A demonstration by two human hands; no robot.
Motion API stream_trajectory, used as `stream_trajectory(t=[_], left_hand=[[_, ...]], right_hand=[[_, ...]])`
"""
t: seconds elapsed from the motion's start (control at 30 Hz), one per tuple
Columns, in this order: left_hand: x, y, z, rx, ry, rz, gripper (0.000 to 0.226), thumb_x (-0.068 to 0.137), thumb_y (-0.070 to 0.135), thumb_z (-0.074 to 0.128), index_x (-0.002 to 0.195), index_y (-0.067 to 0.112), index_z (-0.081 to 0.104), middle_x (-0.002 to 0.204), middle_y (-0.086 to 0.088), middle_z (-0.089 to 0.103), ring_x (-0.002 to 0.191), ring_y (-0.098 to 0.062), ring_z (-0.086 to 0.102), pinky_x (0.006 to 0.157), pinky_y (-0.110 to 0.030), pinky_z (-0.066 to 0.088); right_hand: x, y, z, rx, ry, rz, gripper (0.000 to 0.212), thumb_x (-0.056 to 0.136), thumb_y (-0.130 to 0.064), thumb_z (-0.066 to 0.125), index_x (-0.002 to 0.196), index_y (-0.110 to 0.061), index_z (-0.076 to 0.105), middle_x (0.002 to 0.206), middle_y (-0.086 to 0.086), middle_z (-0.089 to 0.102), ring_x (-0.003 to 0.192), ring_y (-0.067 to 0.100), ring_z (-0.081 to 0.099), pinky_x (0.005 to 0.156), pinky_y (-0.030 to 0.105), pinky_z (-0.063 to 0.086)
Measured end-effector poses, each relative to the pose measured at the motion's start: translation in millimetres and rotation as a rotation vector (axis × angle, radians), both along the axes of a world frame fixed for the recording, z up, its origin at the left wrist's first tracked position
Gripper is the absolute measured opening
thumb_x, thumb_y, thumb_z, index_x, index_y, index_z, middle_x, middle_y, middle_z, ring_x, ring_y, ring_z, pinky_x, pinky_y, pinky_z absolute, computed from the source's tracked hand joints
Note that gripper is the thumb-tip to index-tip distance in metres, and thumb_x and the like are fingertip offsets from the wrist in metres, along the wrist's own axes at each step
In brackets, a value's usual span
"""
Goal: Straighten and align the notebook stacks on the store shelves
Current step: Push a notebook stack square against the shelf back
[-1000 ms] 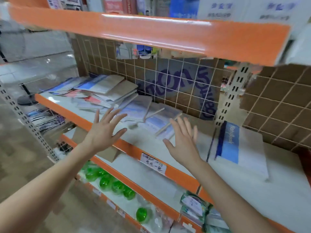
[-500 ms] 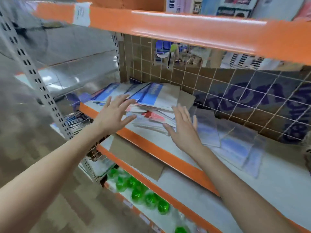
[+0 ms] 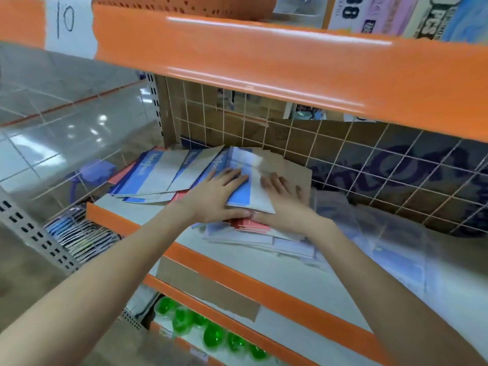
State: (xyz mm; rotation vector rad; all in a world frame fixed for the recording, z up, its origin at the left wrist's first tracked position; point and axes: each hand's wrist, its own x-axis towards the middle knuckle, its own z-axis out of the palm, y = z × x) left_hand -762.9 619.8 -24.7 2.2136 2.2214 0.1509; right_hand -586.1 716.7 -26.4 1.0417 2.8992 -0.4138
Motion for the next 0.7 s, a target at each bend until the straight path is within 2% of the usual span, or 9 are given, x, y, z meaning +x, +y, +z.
stream_trajectory(t=[0.13,0.23,0.3,0.4,0.53,0.63,0.7], left_hand=[[-1,0,1,-0.023,-0.007,-0.044,0.083,0.086,0.066,0.041,0.151,0.022,0.013,0.159,0.000,0.007,0.145,-0.017,0.003,0.118,-0.044,0.002],[4,-8,2,-0.042,0.009,-0.083,0.081,0.086,0.065,0.034,0.151,0.022,0.011,0.159,-0.001,0.004,0.145,-0.016,0.001,0.117,-0.043,0.000],[10,-18,3,-0.034,0.046,-0.112,0.074,0.091,0.060,0.031,0.151,0.021,0.010,0.159,-0.001,0.004,0.145,-0.016,0.003,0.116,-0.041,-0.001],[20,-38,2,-0.001,0.154,-0.143,0.065,0.098,0.045,0.037,0.151,0.022,0.007,0.159,0.000,0.004,0.144,-0.015,0.006,0.116,-0.039,0.000],[34,-68,0,0.072,0.204,-0.190,0.063,0.098,0.026,0.041,0.151,0.023,0.006,0.159,0.001,0.004,0.144,-0.016,0.007,0.115,-0.038,0.002],[45,-89,0,0.112,0.238,-0.250,0.062,0.096,0.010,0.034,0.151,0.023,0.008,0.159,0.002,0.006,0.144,-0.016,0.009,0.115,-0.037,0.001],[53,-99,1,0.150,0.230,-0.294,0.062,0.095,0.006,0.031,0.151,0.023,0.010,0.158,0.002,0.008,0.144,-0.015,0.010,0.114,-0.035,-0.001]], right_hand=[[0,-17,-3,0.082,-0.022,-0.095,0.086,0.091,-0.059,0.044,0.152,-0.019,-0.002,0.159,0.005,-0.004,0.146,0.023,-0.001,0.115,0.049,0.005],[6,-35,-4,0.160,-0.065,-0.139,0.076,0.097,-0.043,0.044,0.151,-0.015,-0.001,0.159,0.006,0.002,0.145,0.021,0.006,0.113,0.048,0.014],[13,-51,-5,0.115,-0.061,-0.180,0.073,0.098,-0.025,0.045,0.151,-0.014,-0.004,0.159,0.005,-0.001,0.146,0.021,0.002,0.114,0.047,0.010],[22,-82,-6,0.077,-0.019,-0.248,0.072,0.096,-0.003,0.039,0.151,-0.017,-0.006,0.160,0.006,-0.006,0.147,0.022,-0.002,0.116,0.045,0.002],[32,-128,-11,0.121,0.032,-0.356,0.078,0.091,0.009,0.036,0.152,-0.018,-0.004,0.160,0.006,-0.007,0.147,0.022,-0.003,0.116,0.041,-0.002],[41,-159,-11,0.139,0.062,-0.411,0.081,0.087,0.012,0.036,0.152,-0.019,-0.001,0.160,0.003,-0.004,0.147,0.021,-0.001,0.117,0.040,-0.001],[50,-176,-8,0.120,0.117,-0.432,0.081,0.086,0.012,0.035,0.152,-0.021,0.003,0.160,0.002,-0.001,0.147,0.019,0.001,0.117,0.038,0.000]])
